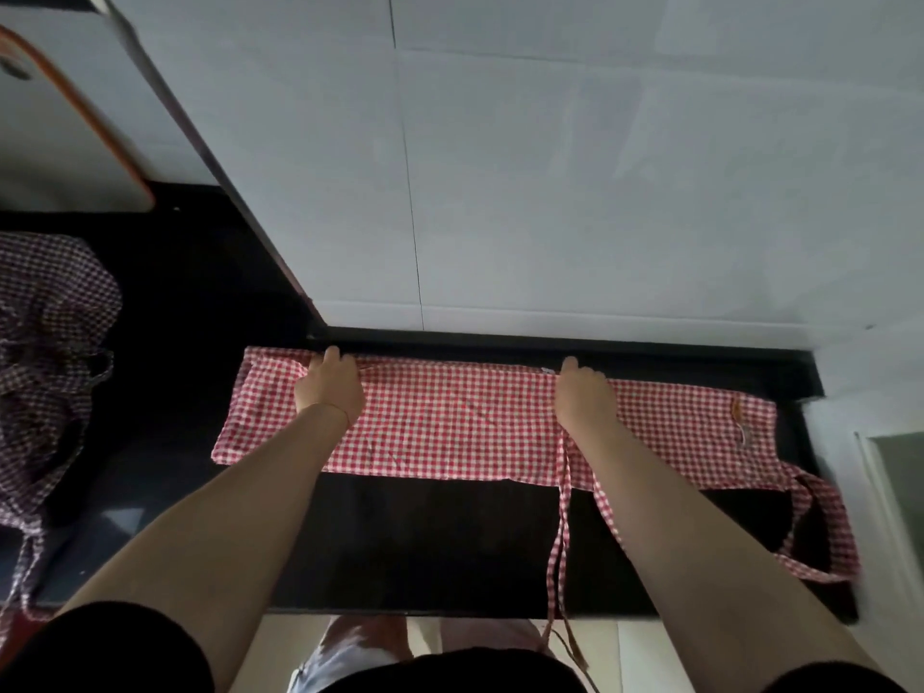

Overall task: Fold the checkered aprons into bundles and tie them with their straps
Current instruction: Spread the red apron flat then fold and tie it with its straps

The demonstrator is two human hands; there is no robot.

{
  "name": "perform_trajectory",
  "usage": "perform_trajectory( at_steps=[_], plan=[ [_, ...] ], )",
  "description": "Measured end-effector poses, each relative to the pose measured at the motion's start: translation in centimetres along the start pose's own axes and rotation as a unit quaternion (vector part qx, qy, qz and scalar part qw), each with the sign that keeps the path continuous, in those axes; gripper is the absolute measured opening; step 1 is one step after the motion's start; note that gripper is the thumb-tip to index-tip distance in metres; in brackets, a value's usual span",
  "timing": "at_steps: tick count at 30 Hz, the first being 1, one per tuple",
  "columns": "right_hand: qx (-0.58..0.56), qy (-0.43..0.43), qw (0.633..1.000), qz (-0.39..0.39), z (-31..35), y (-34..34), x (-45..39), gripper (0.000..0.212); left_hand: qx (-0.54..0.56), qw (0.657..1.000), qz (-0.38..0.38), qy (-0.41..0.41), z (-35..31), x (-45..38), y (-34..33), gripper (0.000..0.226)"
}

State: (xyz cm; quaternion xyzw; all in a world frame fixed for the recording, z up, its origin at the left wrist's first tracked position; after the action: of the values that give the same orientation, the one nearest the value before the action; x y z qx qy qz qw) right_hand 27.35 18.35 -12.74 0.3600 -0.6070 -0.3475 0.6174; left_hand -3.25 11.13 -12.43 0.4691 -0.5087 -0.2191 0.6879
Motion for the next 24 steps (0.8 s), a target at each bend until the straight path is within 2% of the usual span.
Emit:
perform_trajectory(
  at_steps=[3, 5, 8, 10, 12, 14, 17, 24],
  plan=[
    [0.054, -0.044, 0.997, -0.013, 0.4, -0.2, 0.3, 0.023, -0.011, 1.0, 0.018, -0.017, 0.3, -0.6, -0.1, 0.028],
    [0.12, -0.037, 0.991, -0.053, 1.7, -0.6, 1.0, 0.028, -0.019, 0.999, 0.034, -0.03, 0.9, -0.7, -0.1, 0.031],
    [0.134, 0.074, 0.981, -0.12, 6.0, -1.2, 2.4, 0.036, -0.036, 0.994, 0.084, -0.059, 1.8, -0.4, 0.0, 0.032],
    [0.097, 0.174, 0.973, -0.118, 9.6, -1.8, 3.3, 0.036, -0.042, 0.989, 0.12, -0.08, 2.4, -0.1, 0.2, 0.037],
    [0.069, 0.255, 0.959, -0.1, 14.1, -2.7, 4.2, 0.036, -0.055, 0.986, 0.124, -0.097, 3.7, 0.5, 0.4, 0.044],
    [0.042, 0.293, 0.952, -0.081, 17.3, -3.6, 4.9, 0.036, -0.054, 0.988, 0.107, -0.097, 4.5, 1.0, 0.5, 0.045],
    [0.038, 0.298, 0.953, -0.045, 21.2, -5.0, 5.8, 0.038, -0.048, 0.99, 0.088, -0.098, 7.9, 1.0, 0.5, 0.04],
    [0.029, 0.256, 0.966, -0.037, 22.6, -5.3, 6.1, 0.044, -0.092, 0.993, 0.057, -0.043, 14.5, 0.1, 0.4, 0.025]
  ],
)
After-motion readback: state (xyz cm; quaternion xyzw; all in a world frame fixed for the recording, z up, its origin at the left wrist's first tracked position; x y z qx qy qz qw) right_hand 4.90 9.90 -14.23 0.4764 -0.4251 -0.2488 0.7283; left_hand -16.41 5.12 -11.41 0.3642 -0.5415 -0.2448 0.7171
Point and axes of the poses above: each hand's wrist, its own x-axis away from the middle knuckle, its own y-axis out of the back of the hand, z = x × y, the point moved 1 cm from there along -x, towards the middle knuckle, and after that the axes turned 5 degrees about z, right-handed, at the moved point
